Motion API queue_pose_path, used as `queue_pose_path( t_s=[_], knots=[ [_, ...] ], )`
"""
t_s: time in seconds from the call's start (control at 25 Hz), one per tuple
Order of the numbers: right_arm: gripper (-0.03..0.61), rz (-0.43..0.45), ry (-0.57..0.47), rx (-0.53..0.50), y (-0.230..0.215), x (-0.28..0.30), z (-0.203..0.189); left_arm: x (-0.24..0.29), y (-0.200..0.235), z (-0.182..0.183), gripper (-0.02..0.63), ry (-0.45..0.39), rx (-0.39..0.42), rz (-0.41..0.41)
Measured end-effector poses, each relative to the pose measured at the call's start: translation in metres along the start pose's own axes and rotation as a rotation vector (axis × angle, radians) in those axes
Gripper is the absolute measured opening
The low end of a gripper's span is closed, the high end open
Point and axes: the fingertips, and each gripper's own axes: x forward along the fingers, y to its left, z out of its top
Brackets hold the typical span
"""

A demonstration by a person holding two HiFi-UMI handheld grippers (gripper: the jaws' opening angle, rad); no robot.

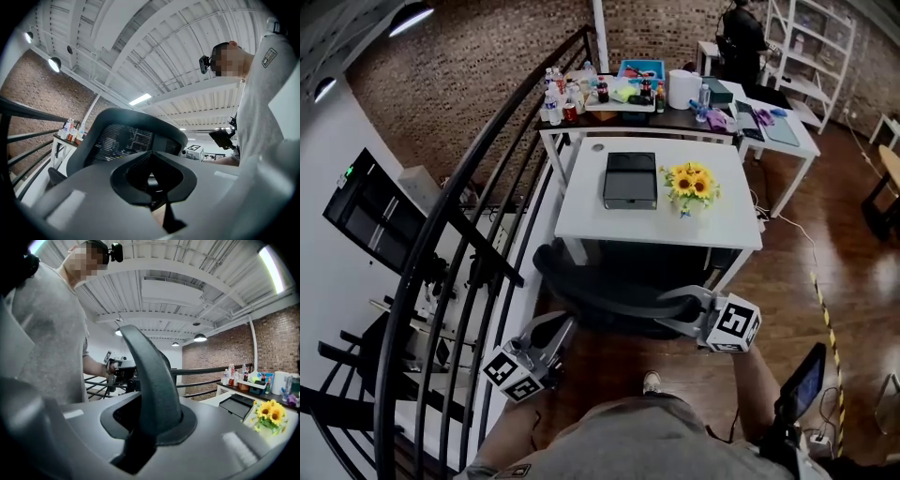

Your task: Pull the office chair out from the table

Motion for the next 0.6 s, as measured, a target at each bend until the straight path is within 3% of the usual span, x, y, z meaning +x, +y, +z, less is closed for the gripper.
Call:
queue_pose_path(
  t_s=[0.32, 0.6],
  knots=[
    [0.089, 0.106, -0.02, 0.008, -0.004, -0.057, -0.011, 0.005, 0.015, -0.002, 0.002, 0.012, 0.008, 0.02],
    [0.087, 0.126, -0.024, 0.055, -0.02, -0.098, -0.022, 0.015, 0.034, -0.015, 0.002, 0.072, 0.025, 0.025]
  ],
)
